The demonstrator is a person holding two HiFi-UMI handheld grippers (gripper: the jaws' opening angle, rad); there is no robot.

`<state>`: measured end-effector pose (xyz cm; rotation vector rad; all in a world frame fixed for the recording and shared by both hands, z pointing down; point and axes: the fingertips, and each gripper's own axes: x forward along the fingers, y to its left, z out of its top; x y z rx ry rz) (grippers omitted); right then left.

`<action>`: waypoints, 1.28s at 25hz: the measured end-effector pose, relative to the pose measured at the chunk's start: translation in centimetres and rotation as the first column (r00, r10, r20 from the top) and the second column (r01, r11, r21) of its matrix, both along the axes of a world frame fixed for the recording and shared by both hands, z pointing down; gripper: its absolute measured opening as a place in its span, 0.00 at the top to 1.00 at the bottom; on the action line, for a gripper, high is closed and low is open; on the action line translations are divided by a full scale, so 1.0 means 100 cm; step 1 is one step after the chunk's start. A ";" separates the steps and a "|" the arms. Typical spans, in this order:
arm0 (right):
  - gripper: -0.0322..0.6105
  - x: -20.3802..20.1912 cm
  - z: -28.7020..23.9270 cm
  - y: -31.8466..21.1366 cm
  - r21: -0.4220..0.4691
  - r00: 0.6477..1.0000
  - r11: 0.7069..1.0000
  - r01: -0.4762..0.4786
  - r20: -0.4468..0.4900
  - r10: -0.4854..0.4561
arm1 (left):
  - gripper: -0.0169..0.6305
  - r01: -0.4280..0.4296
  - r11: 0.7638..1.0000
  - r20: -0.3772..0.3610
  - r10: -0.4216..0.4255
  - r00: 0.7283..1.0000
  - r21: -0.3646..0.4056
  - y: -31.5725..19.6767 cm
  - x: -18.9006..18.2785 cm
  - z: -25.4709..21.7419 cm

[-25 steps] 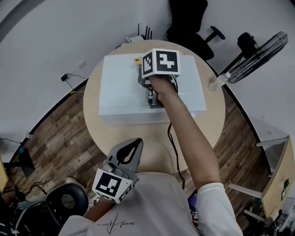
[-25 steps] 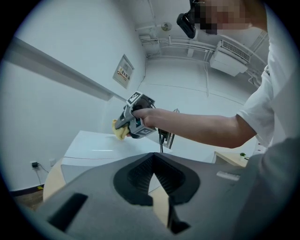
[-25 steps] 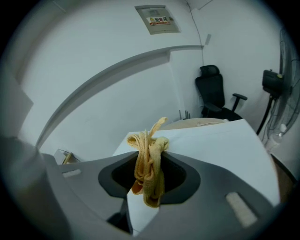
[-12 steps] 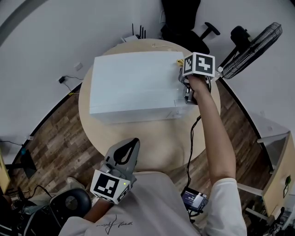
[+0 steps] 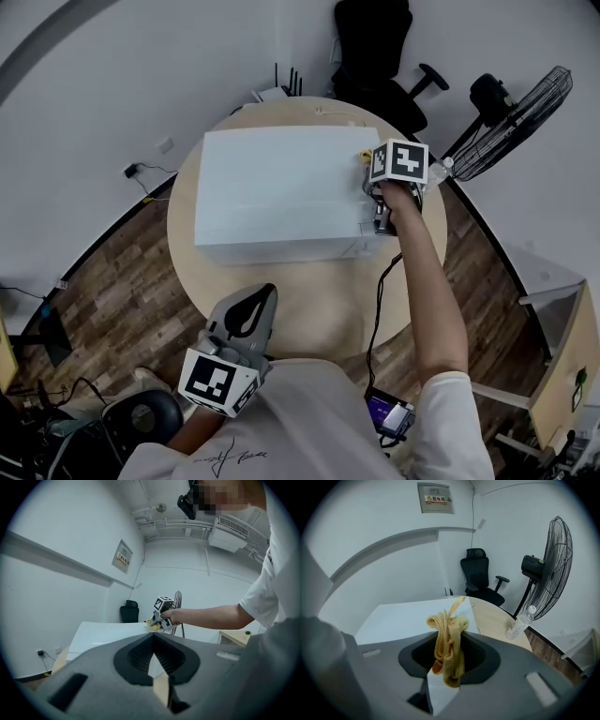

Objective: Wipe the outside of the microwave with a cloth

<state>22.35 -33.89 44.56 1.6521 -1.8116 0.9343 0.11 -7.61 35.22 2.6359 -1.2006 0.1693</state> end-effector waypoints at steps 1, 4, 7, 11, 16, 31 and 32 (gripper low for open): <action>0.76 -0.002 -0.001 0.001 0.001 1.000 1.000 -0.004 -0.002 0.004 | 0.98 0.003 1.000 -0.005 -0.003 1.000 0.004 -0.001 -0.003 -0.002; 0.76 -0.009 -0.001 0.004 0.003 1.000 1.000 -0.017 -0.004 0.017 | 0.98 0.004 1.000 -0.015 -0.004 1.000 0.010 -0.001 -0.011 -0.005; 0.76 -0.019 -0.002 0.012 0.002 1.000 1.000 -0.021 -0.001 0.021 | 0.98 -0.002 1.000 -0.020 0.002 1.000 0.017 0.002 -0.020 -0.007; 0.76 -0.040 -0.001 0.021 -0.002 1.000 1.000 -0.007 0.004 0.007 | 0.98 -0.016 1.000 -0.032 0.017 0.999 0.026 0.005 -0.023 -0.010; 0.76 -0.063 0.000 0.024 -0.005 1.000 1.000 0.003 -0.017 -0.003 | 0.98 -0.034 0.999 -0.041 0.036 0.999 0.031 0.010 -0.026 -0.013; 0.76 -0.175 -0.004 0.032 -0.012 0.996 0.996 0.088 0.016 -0.088 | 0.98 -0.007 0.999 -0.063 0.010 0.998 0.035 0.031 -0.079 -0.018; 0.76 -0.182 -0.004 0.032 -0.011 0.995 0.995 0.095 0.017 -0.095 | 0.98 -0.003 0.999 -0.064 0.005 0.998 0.034 0.032 -0.083 -0.018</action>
